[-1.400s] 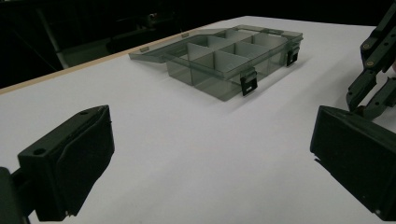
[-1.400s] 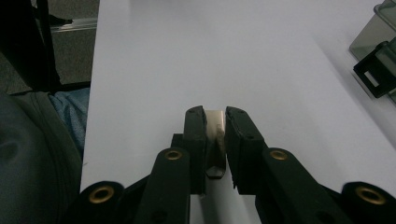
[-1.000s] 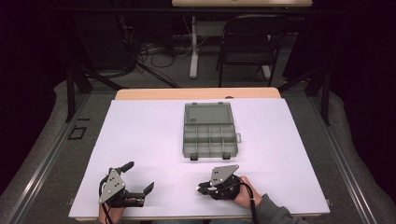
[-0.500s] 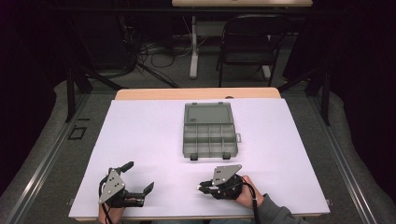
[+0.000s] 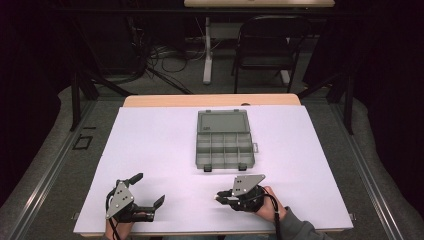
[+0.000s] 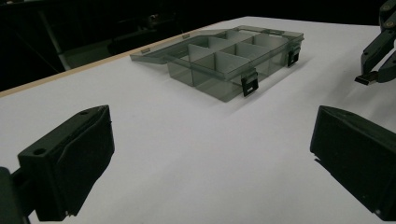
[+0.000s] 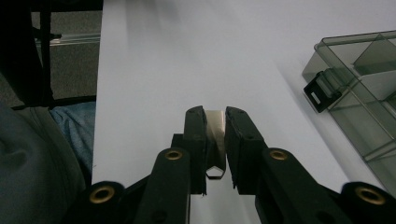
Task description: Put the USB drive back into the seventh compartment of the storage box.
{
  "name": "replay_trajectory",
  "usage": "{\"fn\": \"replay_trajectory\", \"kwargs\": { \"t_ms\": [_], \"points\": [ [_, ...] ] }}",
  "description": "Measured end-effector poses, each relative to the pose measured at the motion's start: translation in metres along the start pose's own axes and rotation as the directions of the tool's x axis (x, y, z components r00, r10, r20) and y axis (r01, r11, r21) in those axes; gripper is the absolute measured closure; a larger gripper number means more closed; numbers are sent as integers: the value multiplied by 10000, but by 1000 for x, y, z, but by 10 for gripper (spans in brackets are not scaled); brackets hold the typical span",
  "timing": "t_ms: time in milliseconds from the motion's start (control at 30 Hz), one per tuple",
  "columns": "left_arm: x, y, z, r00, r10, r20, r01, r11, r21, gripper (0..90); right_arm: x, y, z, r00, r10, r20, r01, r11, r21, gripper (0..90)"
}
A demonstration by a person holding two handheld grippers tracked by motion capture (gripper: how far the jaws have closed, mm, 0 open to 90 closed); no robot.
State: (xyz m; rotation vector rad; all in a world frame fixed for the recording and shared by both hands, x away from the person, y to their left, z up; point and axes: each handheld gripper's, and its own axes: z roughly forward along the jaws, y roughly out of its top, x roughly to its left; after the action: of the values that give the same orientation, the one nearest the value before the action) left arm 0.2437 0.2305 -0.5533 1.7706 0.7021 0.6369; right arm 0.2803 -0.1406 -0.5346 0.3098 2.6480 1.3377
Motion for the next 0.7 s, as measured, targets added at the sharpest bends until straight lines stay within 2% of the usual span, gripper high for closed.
{"fn": "replay_trajectory", "kwargs": {
  "t_ms": [700],
  "points": [
    [0,0,0,10000,18,-5,-18,10000,22,0,-6,1,-18,9988,67,480,-55,9997,-254,796]
  ]
}}
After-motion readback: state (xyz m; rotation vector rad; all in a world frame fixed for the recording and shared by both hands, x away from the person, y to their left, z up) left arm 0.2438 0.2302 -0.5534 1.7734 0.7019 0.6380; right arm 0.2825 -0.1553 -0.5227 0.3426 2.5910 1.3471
